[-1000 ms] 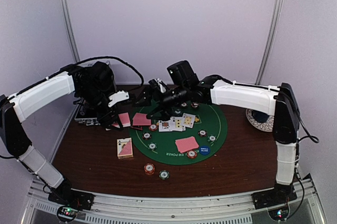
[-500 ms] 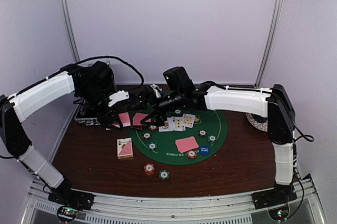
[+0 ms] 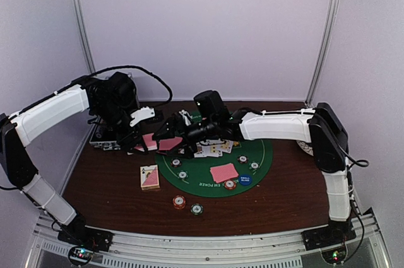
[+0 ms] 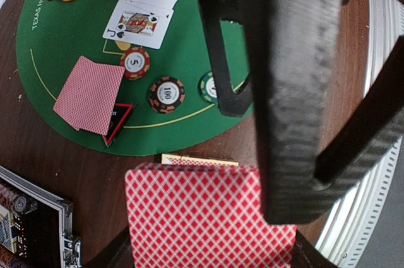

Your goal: Distribute texas hold em gaming equipment

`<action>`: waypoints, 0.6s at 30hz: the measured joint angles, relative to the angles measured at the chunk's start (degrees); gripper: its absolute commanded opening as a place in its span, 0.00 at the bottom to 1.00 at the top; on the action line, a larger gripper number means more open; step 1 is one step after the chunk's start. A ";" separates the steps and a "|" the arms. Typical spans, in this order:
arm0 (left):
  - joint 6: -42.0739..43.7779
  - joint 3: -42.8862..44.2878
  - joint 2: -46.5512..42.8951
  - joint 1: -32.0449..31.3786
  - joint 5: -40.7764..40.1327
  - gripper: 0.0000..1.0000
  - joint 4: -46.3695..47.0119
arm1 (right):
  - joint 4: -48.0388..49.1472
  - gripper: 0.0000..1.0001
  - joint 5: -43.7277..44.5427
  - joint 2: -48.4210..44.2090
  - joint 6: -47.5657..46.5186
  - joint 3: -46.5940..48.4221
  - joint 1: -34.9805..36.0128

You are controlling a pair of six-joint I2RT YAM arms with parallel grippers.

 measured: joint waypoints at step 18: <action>0.02 -0.02 0.00 0.00 0.31 0.00 -0.04 | 15.32 0.92 -1.01 10.16 12.20 5.73 1.44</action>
